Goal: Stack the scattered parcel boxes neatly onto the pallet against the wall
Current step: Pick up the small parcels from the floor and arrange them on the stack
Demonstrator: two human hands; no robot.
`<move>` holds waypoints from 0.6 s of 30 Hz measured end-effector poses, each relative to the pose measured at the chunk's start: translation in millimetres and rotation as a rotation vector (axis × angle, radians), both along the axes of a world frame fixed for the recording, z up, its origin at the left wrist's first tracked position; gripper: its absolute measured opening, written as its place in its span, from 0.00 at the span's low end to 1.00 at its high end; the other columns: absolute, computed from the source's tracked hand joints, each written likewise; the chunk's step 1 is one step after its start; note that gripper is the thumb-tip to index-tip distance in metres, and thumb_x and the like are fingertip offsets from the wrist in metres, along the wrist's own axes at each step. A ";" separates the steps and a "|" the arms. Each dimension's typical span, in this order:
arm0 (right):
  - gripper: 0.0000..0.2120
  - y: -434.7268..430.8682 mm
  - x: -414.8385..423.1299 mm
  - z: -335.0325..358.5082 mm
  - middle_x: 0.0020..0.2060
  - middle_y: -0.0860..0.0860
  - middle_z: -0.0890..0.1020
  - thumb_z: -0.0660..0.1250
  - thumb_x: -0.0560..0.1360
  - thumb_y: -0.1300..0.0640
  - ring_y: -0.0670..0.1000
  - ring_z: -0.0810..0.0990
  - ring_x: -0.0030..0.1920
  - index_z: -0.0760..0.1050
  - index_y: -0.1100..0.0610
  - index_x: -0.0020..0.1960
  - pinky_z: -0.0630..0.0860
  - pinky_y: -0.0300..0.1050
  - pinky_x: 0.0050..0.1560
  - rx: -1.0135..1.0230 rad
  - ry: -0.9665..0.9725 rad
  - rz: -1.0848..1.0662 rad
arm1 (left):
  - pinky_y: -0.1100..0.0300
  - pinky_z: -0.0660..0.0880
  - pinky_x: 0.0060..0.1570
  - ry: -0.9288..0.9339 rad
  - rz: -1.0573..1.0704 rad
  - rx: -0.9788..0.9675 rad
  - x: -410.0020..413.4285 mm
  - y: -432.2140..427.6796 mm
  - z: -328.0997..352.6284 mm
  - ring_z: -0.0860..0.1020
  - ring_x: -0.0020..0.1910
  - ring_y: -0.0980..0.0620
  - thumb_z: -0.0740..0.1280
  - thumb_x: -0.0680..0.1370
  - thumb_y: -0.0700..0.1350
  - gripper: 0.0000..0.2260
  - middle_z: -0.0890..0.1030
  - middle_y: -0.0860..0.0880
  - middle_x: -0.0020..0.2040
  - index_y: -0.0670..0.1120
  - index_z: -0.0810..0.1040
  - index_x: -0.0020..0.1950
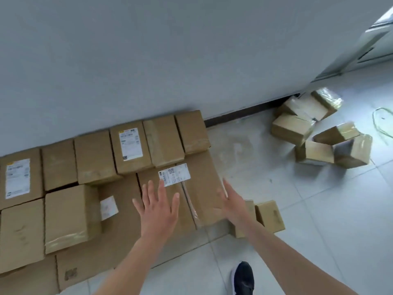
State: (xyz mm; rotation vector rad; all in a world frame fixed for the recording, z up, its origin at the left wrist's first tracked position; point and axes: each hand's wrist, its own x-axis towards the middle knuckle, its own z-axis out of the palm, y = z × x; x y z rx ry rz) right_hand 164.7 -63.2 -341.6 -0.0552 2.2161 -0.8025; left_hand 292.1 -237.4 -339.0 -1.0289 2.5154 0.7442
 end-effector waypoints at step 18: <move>0.29 476.3 -378.1 124.1 0.76 0.50 0.63 0.61 0.80 0.50 0.50 0.60 0.76 0.58 0.54 0.78 0.60 0.47 0.74 0.154 0.169 -0.241 | 0.35 0.51 0.72 -0.024 -0.361 0.009 -483.2 368.9 99.3 0.49 0.79 0.45 0.54 0.80 0.63 0.32 0.52 0.45 0.81 0.51 0.50 0.80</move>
